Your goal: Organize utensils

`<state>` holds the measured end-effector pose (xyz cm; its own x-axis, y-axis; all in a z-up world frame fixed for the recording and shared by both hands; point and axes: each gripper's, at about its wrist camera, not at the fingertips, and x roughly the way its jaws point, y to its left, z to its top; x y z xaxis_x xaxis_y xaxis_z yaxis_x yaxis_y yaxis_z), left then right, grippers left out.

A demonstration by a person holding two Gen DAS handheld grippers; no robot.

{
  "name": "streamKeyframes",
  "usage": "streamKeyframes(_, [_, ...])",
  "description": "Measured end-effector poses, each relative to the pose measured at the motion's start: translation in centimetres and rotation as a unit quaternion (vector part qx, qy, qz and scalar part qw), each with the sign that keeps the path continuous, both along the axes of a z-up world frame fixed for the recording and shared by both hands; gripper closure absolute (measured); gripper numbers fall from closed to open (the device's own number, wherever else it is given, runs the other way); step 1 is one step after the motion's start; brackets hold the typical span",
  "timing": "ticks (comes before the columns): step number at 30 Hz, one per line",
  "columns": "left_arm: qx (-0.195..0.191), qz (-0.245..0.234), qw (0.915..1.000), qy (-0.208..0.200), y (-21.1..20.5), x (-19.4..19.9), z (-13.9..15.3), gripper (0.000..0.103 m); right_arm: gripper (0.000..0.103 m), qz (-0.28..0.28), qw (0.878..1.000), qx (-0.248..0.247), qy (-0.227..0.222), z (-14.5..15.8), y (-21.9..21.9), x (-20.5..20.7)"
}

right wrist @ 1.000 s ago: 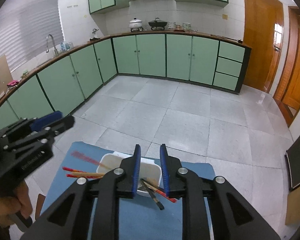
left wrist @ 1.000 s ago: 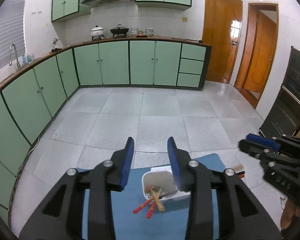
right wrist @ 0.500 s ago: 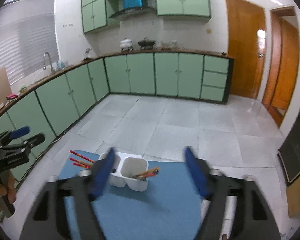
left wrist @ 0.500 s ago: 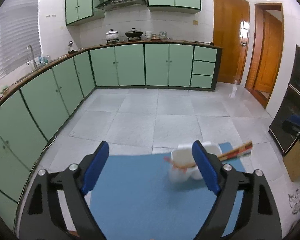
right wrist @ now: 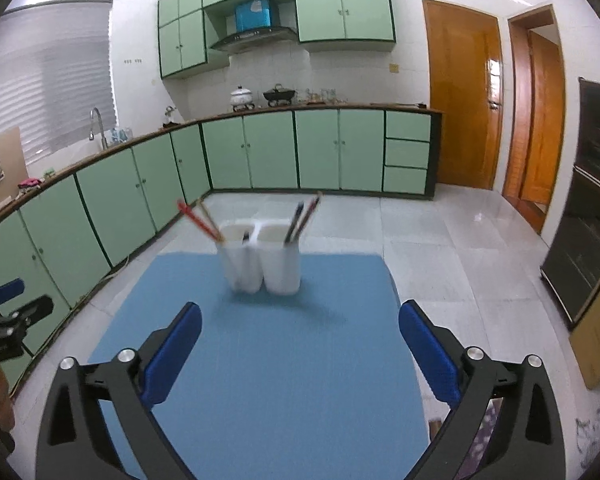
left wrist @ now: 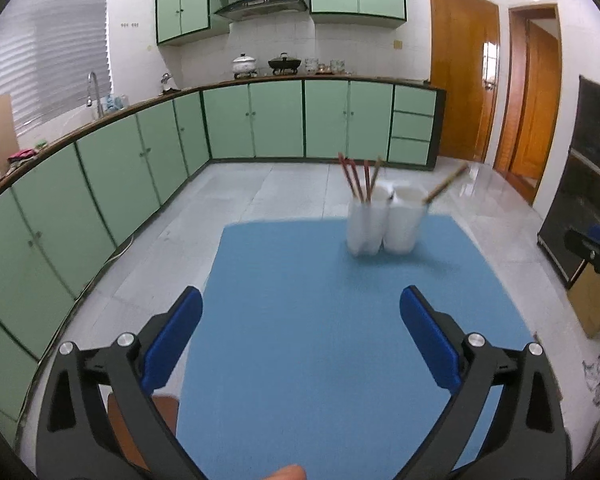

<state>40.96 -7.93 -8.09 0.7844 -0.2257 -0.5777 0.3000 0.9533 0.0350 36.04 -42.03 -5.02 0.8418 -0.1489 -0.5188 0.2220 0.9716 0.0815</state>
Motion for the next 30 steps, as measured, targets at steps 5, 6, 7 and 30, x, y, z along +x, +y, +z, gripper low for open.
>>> streamKeyframes(5, [0.004,0.009,0.9999,-0.008,1.8,-6.2,-0.4,0.006,0.006,-0.015,0.999,-0.033,-0.002,-0.3,3.5,-5.1])
streamKeyframes(6, [-0.001,0.013,0.9998,-0.014,2.3,-7.9,-0.2,0.006,0.006,-0.012,0.999,-0.04,-0.005,-0.1,4.4,-6.4])
streamKeyframes(7, [-0.004,0.013,0.9998,-0.017,2.5,-8.9,0.0,0.006,0.006,-0.009,0.999,-0.044,-0.008,0.1,5.3,-7.6])
streamKeyframes(30, [-0.031,0.06,0.9943,-0.082,7.8,-32.1,6.1,0.005,0.006,0.013,0.995,-0.053,-0.079,5.2,13.2,-28.6])
